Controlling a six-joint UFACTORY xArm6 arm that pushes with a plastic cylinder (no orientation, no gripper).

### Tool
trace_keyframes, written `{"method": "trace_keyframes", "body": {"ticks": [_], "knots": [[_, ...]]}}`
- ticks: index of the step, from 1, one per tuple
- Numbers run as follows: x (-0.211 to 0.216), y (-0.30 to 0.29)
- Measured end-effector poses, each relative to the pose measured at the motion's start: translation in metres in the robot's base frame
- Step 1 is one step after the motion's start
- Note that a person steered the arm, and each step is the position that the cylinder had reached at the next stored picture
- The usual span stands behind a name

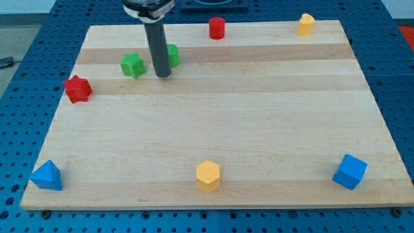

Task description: Push the green star to the top left of the board

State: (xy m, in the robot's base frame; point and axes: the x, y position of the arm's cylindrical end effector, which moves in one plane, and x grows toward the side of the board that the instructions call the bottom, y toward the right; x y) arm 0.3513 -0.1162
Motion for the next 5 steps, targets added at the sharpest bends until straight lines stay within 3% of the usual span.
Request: {"method": "trace_keyframes", "body": {"ticks": [4,5], "knots": [[-0.007,-0.075],[-0.026,-0.068]]}}
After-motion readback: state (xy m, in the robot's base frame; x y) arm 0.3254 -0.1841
